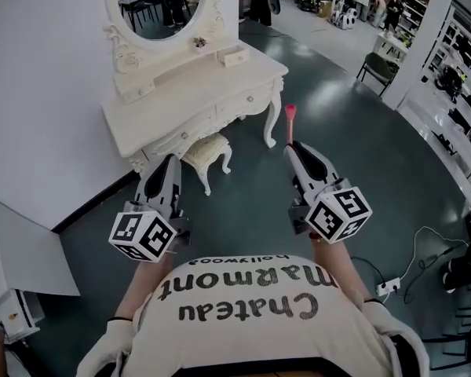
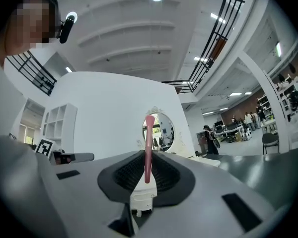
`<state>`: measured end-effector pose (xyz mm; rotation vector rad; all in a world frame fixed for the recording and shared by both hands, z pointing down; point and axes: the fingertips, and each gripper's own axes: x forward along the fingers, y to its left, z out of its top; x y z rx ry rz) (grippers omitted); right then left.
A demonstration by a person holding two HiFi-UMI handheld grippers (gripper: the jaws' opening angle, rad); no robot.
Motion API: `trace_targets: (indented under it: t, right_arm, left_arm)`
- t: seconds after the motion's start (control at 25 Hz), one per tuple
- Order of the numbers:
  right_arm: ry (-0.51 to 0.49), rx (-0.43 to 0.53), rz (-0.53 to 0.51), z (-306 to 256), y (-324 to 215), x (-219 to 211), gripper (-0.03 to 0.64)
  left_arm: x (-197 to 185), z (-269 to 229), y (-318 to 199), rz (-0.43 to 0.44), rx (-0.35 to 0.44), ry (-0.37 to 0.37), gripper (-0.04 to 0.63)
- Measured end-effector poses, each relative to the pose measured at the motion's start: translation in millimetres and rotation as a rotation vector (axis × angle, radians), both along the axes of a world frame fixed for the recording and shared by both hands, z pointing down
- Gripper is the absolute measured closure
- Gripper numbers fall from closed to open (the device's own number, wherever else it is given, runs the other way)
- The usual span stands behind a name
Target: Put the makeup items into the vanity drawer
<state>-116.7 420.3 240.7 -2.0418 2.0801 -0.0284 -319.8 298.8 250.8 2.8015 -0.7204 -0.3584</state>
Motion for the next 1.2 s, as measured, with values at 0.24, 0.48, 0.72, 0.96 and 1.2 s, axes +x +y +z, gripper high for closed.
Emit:
trace_targets:
  t: [0.24, 0.48, 0.72, 0.96, 1.2]
  right_arm:
    - [0.002, -0.008, -0.008, 12.5, -6.8, 32.0, 0.558]
    - [-0.067, -0.032, -0.03, 29.3, -26.4, 45.4, 0.558]
    - [-0.081, -0.052, -0.035, 41.7, -73.2, 70.8, 0.558]
    - [-0.074, -0.087, -0.049, 50.3, -140.9, 98.5, 0.558]
    - [-0.064, -0.096, -0.059, 43.2, -209.6, 118.3, 0.558]
  left_arm:
    - [25.3, 17.2, -0.9, 0.021, -0.023, -0.012, 0.588]
    - [48.8, 25.7, -21.2, 0.022, -0.051, -0.035, 0.588]
    - [75.9, 41.0, -70.6, 0.005, -0.04, -0.052, 0.588]
    - [105.0, 44.5, -134.2, 0.005, -0.05, -0.043, 0.588]
    - [131.3, 33.9, -204.6, 0.004, -0.051, -0.041, 0.588]
